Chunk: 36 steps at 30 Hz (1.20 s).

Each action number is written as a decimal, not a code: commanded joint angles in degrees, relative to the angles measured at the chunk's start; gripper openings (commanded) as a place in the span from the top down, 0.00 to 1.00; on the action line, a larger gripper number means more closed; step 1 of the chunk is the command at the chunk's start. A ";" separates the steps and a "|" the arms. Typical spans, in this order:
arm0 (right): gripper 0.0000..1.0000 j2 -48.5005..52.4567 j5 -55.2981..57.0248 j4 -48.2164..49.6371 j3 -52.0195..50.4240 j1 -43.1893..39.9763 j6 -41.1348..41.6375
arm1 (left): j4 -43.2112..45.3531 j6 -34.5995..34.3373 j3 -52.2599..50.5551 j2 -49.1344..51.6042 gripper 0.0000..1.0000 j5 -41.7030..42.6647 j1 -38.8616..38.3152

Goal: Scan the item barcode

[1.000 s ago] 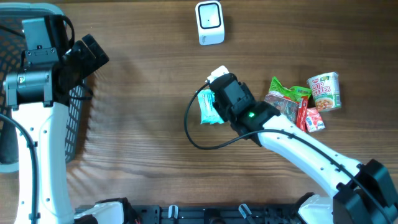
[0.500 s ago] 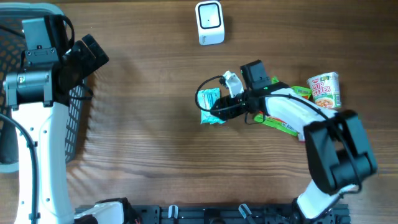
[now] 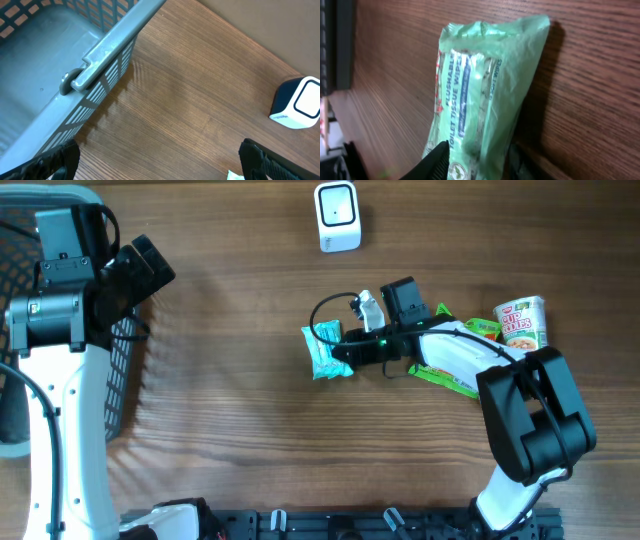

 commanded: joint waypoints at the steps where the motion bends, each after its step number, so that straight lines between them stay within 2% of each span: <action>1: 0.54 -0.57 -0.20 -0.87 3.23 -0.15 3.93 | 0.11 0.48 0.52 -0.42 0.00 0.09 0.37; 3: 0.53 -2.54 1.86 -4.37 6.23 0.61 3.87 | 0.13 0.48 0.52 -0.42 0.00 0.09 0.37; 5: 0.53 -4.07 10.88 -9.14 9.66 3.91 3.58 | 0.11 0.48 0.52 -0.42 0.00 0.09 0.37; 7: 0.52 -4.68 23.78 -13.79 13.44 10.95 3.61 | 0.11 0.48 0.52 -0.42 0.00 0.09 0.37; 12: 0.41 -2.93 60.50 -17.70 14.64 28.15 3.61 | 0.11 0.48 0.52 -0.42 0.00 0.09 0.37; 14: 0.39 -0.79 66.12 -18.27 14.64 30.69 3.56 | 0.11 0.48 0.52 -0.42 0.00 0.07 0.37; 17: 0.36 3.30 69.99 -16.96 14.64 31.12 1.81 | 0.11 0.48 0.52 -0.42 0.00 0.07 0.37; 21: 0.39 5.81 68.61 -16.52 14.62 31.12 0.76 | 0.11 0.48 0.52 -0.42 0.00 0.07 0.37; 23: 0.43 6.56 66.05 -15.50 14.51 31.12 0.09 | 0.11 0.48 0.52 -0.42 0.00 0.07 0.37; 24: 0.48 6.84 63.04 -14.95 14.51 31.12 -0.90 | 0.11 0.48 0.52 -0.42 0.00 0.09 0.37; 26: 0.53 6.95 62.07 -16.02 14.49 31.12 -0.72 | 0.11 0.48 0.52 -0.42 0.00 0.07 0.37; 28: 0.50 6.95 62.05 -17.97 13.99 31.12 -0.57 | 0.11 0.48 0.52 -0.42 0.00 0.09 0.37; 33: 0.50 7.96 61.16 -18.49 12.96 31.12 -0.76 | 0.11 0.48 0.52 -0.42 0.00 0.07 0.37; 36: 0.59 10.45 61.20 -18.73 12.96 31.12 -4.68 | 0.11 0.48 0.52 -0.42 0.00 0.07 0.37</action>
